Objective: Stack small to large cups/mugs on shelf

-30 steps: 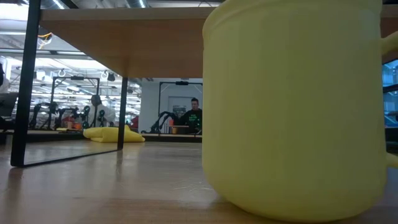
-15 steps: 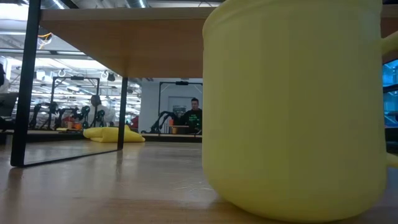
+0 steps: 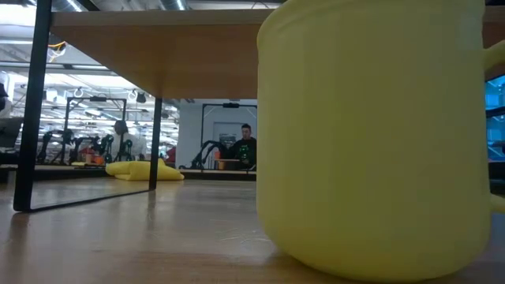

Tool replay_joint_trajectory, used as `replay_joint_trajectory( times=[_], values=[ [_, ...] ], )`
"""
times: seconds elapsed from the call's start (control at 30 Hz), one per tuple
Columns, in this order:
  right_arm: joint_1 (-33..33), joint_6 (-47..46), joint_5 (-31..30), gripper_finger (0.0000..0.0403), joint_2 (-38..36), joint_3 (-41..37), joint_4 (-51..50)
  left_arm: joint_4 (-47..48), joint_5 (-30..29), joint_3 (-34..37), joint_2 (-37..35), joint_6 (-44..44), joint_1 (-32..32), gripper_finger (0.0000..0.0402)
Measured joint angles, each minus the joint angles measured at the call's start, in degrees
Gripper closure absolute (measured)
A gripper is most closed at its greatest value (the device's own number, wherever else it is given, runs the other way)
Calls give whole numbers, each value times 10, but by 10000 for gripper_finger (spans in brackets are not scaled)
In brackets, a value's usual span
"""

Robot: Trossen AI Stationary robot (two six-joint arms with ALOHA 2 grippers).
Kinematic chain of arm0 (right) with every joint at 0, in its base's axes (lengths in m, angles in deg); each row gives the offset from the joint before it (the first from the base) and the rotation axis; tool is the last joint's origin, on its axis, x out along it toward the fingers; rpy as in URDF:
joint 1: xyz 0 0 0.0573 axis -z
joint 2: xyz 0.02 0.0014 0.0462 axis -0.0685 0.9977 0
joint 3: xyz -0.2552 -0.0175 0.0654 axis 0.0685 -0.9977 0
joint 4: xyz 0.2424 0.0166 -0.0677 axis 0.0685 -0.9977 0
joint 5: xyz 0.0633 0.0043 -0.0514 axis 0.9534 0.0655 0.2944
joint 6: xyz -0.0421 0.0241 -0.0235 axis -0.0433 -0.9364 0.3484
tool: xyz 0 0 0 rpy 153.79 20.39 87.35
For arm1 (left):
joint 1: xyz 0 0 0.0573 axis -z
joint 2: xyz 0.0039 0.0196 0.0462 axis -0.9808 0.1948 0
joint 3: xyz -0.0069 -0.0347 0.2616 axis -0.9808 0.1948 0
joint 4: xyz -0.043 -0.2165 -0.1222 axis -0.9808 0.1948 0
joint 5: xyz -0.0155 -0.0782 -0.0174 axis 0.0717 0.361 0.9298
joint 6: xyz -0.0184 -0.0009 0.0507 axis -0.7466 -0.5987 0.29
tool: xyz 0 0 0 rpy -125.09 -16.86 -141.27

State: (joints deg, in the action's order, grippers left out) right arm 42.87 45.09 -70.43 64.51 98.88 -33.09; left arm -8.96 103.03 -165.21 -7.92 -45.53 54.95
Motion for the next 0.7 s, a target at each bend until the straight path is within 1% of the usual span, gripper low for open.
replay_joint_trajectory(
  times=[0.1,0.17,0.23,0.33,0.47,0.6,0.7],
  values=[
    [24,19,20,330,-1,-20,-4,-6,3,35,-10,0,-23,399],
    [33,34,20,314,-1,-31,-1,-14,3,68,-21,-5,-36,398],
    [46,49,20,294,-1,-46,7,-47,-6,106,-30,-28,-48,400],
    [66,64,37,261,-1,-77,18,-125,-37,168,-50,-89,-58,400],
    [83,71,63,228,-1,-140,71,-260,-64,252,-73,-194,-74,396],
    [91,71,77,223,-1,-205,145,-374,-77,318,-94,-288,-86,400],
    [96,71,78,230,-1,-243,184,-421,-92,350,-109,-329,-86,399]
  ],
)
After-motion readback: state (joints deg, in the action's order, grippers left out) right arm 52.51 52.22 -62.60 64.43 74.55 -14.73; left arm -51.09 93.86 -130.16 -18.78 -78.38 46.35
